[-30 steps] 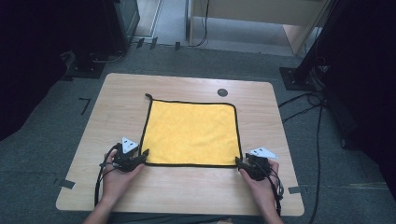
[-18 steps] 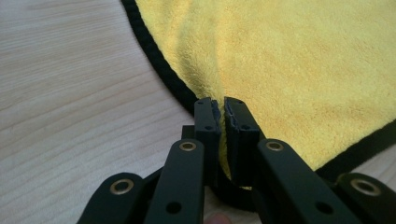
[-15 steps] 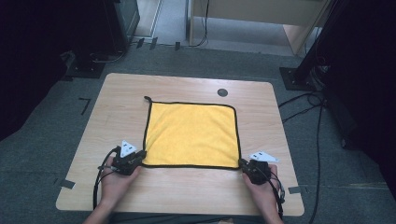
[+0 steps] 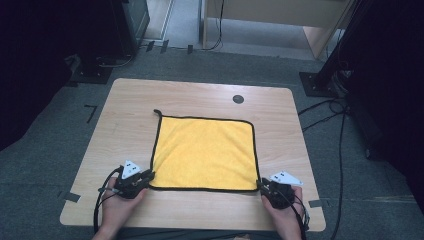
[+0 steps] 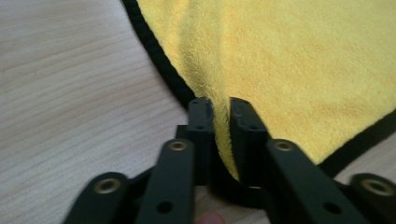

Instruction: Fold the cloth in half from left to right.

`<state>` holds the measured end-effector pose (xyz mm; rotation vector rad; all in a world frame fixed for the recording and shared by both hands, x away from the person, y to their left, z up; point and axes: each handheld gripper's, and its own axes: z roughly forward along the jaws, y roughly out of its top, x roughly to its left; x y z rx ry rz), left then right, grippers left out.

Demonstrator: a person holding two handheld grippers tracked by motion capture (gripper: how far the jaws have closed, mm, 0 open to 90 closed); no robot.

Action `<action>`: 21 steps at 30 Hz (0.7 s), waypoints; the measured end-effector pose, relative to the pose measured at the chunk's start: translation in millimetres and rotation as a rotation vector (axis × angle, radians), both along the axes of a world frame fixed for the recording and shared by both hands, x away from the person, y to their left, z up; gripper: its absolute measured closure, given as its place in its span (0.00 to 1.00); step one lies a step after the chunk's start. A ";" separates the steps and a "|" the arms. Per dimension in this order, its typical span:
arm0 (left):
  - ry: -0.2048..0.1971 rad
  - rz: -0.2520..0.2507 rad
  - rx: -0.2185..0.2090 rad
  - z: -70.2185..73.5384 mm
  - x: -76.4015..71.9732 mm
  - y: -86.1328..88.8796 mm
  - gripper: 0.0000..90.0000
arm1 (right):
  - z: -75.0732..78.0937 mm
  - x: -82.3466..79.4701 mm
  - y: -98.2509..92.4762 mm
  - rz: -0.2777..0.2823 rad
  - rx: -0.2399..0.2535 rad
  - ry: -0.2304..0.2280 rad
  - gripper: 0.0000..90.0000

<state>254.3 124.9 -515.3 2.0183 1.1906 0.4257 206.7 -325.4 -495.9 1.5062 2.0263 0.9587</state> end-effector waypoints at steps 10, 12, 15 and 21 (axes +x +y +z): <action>-0.014 0.050 0.035 -0.3 -3.1 -3.9 0.56 | 43.5 69.8 85.6 0.158 0.077 -0.159 0.64; -0.019 0.060 0.029 -1.1 -3.9 -3.7 0.55 | 42.7 88.0 108.4 0.189 0.102 -0.155 0.62; -0.018 0.065 0.023 -1.4 -5.4 -1.7 0.53 | 37.2 117.4 140.8 0.220 0.158 -0.106 0.62; -0.017 0.071 0.012 -1.5 -6.2 -0.1 0.55 | 28.9 160.3 189.5 0.250 0.171 -0.063 0.61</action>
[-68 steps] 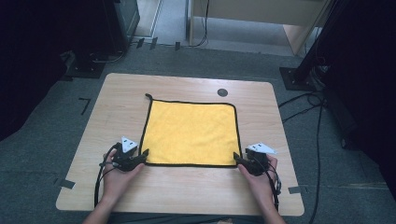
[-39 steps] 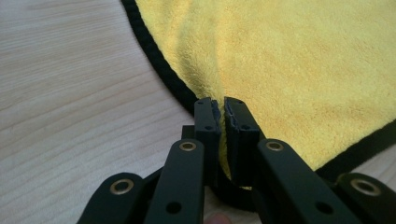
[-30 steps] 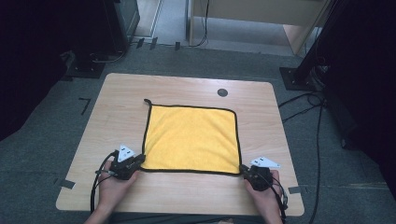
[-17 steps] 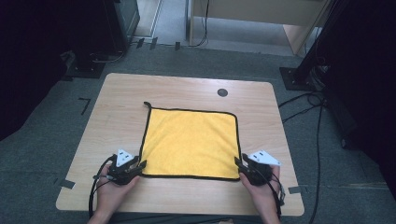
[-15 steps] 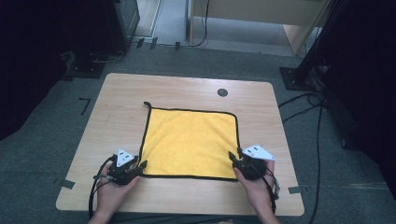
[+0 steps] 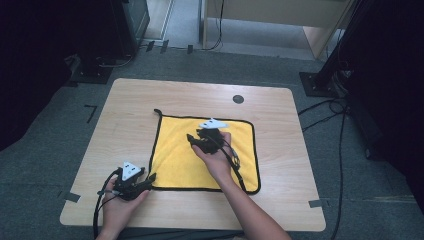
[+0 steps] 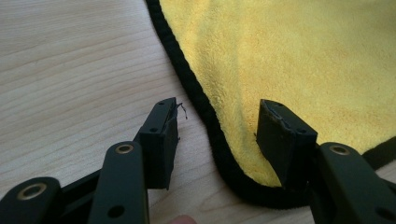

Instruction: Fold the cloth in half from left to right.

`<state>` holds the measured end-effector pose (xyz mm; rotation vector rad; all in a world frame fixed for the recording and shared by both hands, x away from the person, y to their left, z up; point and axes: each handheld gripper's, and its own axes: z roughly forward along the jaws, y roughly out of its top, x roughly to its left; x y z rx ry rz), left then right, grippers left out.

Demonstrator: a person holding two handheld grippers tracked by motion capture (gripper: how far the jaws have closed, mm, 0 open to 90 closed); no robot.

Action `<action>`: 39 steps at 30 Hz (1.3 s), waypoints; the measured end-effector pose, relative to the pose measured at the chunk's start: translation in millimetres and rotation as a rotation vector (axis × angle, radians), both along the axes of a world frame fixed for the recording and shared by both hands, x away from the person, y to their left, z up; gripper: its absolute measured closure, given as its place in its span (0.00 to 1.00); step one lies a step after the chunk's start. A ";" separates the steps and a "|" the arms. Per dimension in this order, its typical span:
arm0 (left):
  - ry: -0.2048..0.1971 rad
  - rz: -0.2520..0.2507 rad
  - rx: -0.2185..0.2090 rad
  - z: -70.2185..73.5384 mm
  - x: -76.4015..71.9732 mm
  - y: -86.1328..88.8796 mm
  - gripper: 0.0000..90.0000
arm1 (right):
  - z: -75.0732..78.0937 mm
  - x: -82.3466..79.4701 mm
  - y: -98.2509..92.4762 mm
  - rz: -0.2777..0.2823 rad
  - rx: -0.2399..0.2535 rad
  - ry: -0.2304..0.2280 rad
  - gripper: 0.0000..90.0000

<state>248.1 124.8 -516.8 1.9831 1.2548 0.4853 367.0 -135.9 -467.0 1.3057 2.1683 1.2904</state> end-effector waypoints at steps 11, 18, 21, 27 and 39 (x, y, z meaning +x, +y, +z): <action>0.001 -0.018 -0.001 0.0 -1.0 0.4 0.57 | -10.4 65.0 61.5 0.007 -0.099 0.008 0.63; 0.002 -0.016 -0.001 0.0 -1.0 0.2 0.57 | -19.8 94.9 91.4 0.040 -0.139 0.034 0.63; 0.002 -0.016 -0.002 0.0 -1.0 0.3 0.57 | -23.4 104.6 102.7 0.039 -0.149 0.045 0.63; 0.000 -0.014 0.003 0.0 -1.4 -0.3 0.59 | -27.9 121.1 119.9 0.034 -0.162 0.053 0.62; 0.002 -0.026 -0.008 0.0 -3.0 1.2 0.64 | -41.8 132.5 135.6 0.005 -0.257 0.062 0.83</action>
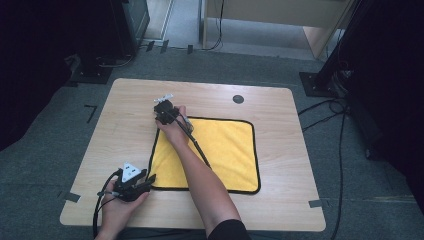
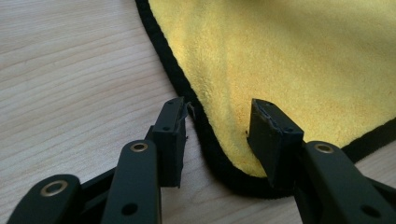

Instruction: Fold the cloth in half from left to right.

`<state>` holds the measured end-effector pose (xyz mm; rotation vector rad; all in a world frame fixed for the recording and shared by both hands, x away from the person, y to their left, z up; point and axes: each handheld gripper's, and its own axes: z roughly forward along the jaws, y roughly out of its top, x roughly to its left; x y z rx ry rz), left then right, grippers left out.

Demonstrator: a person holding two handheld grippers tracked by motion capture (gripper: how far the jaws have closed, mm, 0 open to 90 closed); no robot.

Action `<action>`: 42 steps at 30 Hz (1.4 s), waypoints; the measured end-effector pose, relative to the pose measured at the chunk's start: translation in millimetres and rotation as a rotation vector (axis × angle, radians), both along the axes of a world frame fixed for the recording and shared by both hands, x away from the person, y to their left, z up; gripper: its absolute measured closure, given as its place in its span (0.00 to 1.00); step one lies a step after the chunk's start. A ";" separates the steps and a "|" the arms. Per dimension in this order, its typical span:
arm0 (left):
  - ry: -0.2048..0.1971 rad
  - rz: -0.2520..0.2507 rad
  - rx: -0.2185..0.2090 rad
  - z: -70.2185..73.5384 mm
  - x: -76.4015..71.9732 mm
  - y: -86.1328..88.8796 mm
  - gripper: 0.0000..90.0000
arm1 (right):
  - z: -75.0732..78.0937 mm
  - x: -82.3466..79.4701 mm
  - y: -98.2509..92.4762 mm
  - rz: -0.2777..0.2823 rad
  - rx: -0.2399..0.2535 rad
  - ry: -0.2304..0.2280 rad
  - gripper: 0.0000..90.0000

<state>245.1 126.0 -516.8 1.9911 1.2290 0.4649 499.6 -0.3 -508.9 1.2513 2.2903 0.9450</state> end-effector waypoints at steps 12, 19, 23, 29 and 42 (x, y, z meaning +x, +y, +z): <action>0.070 0.064 -0.071 5.9 7.2 26.0 0.96 | 20.2 3.1 10.2 0.033 0.057 -0.023 0.97; -0.091 0.232 0.050 30.1 0.2 48.7 0.96 | 46.0 9.4 21.6 0.060 0.152 -0.036 0.97; -0.123 0.292 0.053 40.3 -2.8 65.1 0.96 | 66.7 15.0 23.7 0.066 0.289 -0.009 0.97; -0.138 0.223 0.005 45.4 -11.5 51.9 0.96 | 84.6 15.1 41.4 0.113 0.238 -0.053 0.97; -0.148 0.026 -0.056 51.1 -25.0 -11.5 0.96 | 92.6 -13.8 -52.8 0.079 0.229 -0.128 0.97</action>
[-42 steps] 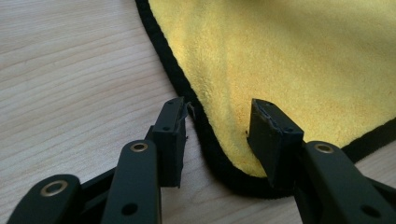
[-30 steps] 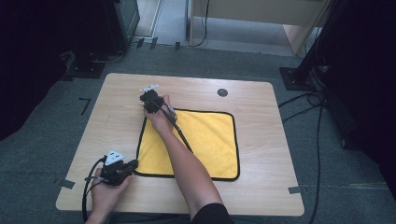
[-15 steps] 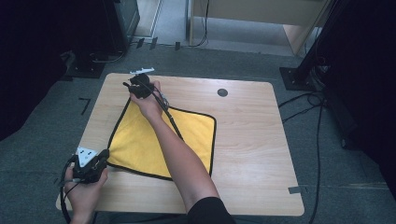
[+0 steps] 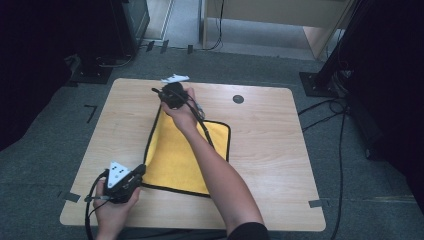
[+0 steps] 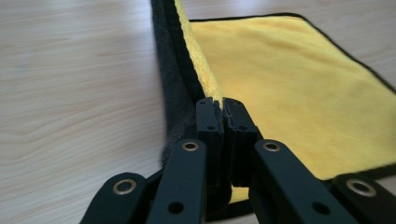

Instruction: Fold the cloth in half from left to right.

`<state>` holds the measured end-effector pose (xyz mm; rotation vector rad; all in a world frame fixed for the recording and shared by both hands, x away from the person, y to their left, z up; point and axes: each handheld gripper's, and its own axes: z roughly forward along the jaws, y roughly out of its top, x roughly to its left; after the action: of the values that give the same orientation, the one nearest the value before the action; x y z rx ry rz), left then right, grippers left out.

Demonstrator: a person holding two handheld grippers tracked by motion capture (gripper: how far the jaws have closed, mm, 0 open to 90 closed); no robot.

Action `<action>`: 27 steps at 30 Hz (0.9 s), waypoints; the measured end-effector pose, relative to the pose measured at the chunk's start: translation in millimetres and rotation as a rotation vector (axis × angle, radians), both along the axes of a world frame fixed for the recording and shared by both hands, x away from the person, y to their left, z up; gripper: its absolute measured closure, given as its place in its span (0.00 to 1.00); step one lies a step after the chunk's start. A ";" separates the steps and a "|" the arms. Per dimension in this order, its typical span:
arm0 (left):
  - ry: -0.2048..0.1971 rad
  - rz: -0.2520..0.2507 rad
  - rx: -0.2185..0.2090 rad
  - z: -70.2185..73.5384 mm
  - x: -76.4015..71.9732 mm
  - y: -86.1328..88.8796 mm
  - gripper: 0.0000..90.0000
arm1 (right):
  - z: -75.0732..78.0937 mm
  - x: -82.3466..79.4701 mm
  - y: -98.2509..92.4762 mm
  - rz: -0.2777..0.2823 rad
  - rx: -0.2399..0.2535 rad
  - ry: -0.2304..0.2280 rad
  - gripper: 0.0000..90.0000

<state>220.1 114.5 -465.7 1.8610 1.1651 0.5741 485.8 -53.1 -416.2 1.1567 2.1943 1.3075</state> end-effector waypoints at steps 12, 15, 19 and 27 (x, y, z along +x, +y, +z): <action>0.105 -0.263 -0.008 -25.4 -14.3 -100.3 0.96 | -34.2 -59.2 -139.0 -0.144 -0.108 0.006 0.97; 0.103 -0.287 0.004 -27.3 -14.2 -115.7 0.96 | -46.2 -63.9 -164.2 -0.182 -0.096 0.040 0.97; 0.102 -0.316 0.022 -28.9 -11.1 -134.4 0.95 | -57.4 -61.4 -185.7 -0.206 -0.096 0.065 0.96; 0.048 -0.320 0.056 -29.8 -8.7 -155.7 0.95 | -56.4 -45.3 -196.4 -0.221 -0.010 0.053 0.97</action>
<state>211.4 -41.2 -495.5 2.0650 0.8629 0.3863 440.5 -249.4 -472.6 1.3986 2.0371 1.1844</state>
